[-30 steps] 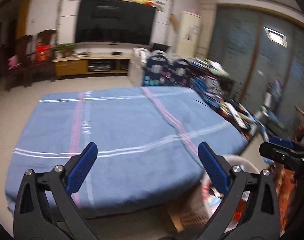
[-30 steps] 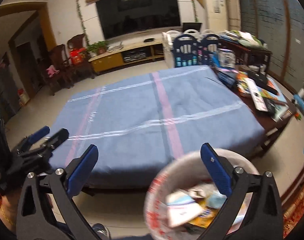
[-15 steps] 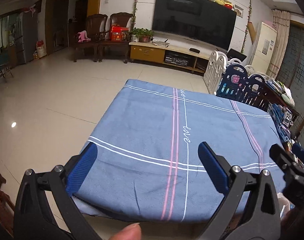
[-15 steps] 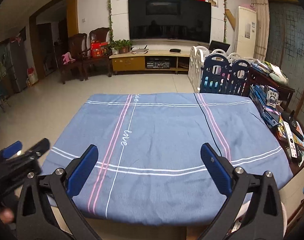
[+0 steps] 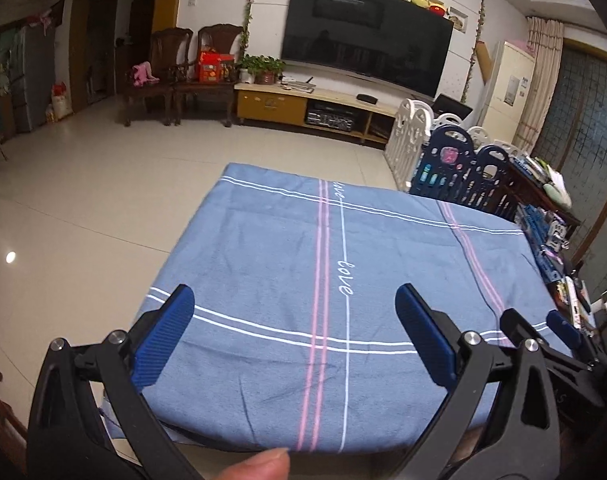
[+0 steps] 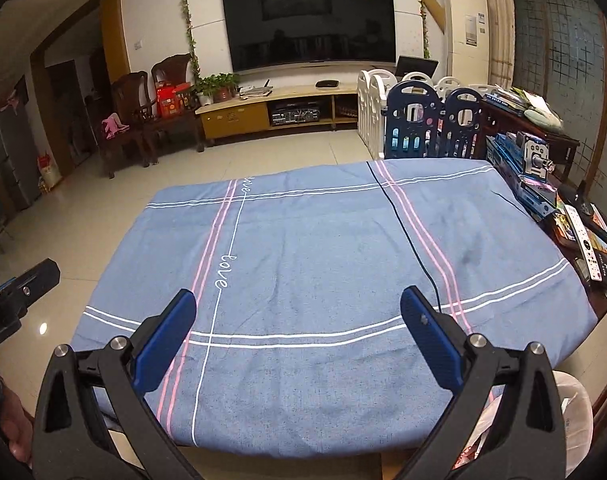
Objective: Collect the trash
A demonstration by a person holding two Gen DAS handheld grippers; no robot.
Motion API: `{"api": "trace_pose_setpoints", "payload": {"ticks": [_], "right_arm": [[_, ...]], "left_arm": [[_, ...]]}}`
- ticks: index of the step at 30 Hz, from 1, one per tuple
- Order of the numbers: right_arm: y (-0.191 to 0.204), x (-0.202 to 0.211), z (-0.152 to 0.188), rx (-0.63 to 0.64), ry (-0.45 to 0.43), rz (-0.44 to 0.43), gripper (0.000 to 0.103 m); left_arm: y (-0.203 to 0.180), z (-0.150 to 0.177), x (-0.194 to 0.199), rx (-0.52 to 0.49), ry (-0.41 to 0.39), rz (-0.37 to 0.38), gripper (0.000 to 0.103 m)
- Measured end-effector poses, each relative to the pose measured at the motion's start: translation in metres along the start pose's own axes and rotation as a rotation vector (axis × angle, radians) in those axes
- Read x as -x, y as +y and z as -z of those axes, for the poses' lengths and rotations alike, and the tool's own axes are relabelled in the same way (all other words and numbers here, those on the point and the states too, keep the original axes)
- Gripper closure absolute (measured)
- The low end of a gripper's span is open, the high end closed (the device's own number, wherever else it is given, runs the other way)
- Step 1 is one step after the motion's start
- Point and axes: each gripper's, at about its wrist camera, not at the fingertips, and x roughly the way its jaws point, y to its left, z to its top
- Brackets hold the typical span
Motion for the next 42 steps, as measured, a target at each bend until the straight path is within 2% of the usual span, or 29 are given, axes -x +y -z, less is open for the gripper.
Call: {"api": "trace_pose_setpoints", "payload": {"ticks": [4,12,42], "right_arm": [[0.003,0.001,0.001,0.007,0.002,-0.005,0.003],[0.001,0.000,0.002,0.016,0.003,-0.012,0.003],[0.011,-0.001,0.004,0.038,0.014,-0.017,0.003]], "left_arm": [[-0.008,0.003,-0.002,-0.039,0.009,-0.033,0.003],[-0.021,0.011,-0.007,-0.113,0.026,-0.043,0.003],[-0.026,0.018,-0.010,-0.172,0.063,-0.032,0.003]]}}
